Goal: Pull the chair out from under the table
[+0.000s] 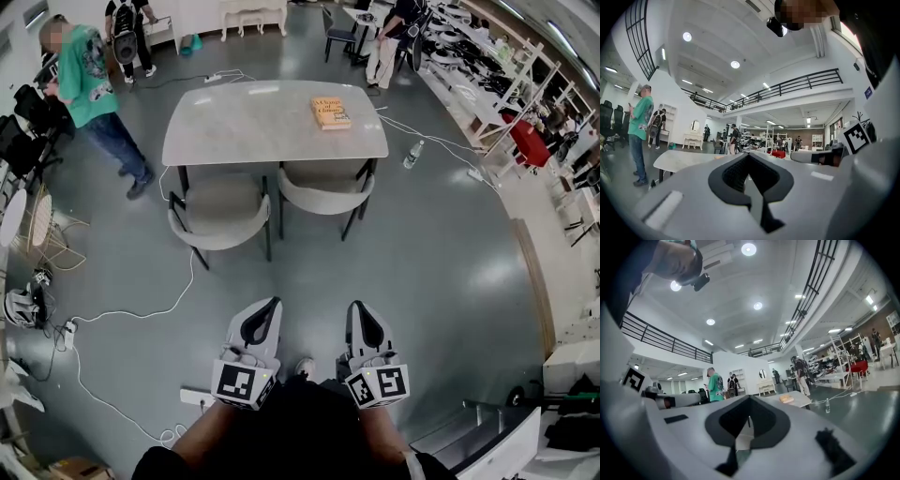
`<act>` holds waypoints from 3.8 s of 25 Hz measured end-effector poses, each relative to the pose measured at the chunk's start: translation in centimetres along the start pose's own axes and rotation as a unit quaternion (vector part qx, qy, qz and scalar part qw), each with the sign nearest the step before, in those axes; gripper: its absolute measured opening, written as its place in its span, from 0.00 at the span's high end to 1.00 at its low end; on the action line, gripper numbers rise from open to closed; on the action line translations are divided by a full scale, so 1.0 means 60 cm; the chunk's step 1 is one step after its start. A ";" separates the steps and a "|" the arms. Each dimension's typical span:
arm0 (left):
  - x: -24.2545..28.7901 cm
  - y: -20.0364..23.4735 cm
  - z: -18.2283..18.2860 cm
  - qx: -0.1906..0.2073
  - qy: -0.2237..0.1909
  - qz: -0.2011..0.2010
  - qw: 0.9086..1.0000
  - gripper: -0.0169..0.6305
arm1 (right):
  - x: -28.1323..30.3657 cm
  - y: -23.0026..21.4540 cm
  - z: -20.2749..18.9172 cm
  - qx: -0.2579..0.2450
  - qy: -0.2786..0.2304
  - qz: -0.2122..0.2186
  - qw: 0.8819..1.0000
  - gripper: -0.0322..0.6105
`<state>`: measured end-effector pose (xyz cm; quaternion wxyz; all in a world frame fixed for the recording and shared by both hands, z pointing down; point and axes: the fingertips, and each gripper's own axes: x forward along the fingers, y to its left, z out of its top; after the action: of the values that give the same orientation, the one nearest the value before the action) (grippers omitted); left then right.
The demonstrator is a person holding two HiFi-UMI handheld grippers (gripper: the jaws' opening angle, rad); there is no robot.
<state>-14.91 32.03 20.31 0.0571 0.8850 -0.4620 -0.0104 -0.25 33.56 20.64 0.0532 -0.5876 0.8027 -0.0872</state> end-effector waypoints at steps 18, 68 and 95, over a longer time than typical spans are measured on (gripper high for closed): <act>0.032 -0.097 -0.018 0.016 0.009 0.010 1.000 0.96 | -0.048 -0.083 0.002 0.013 0.001 0.021 1.000 0.93; 0.359 0.297 -0.003 -0.018 0.034 -0.065 0.997 0.96 | 0.438 -0.066 0.012 -0.002 0.002 -0.036 0.999 0.93; 0.515 0.285 -0.027 -0.016 0.044 -0.050 0.998 0.96 | 0.535 -0.209 0.020 0.007 -0.005 -0.017 1.000 0.93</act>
<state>-11.05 -2.80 24.89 0.0912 0.9055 -0.4141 0.0185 1.92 -0.80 22.54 0.0601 -0.6015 0.7914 -0.0909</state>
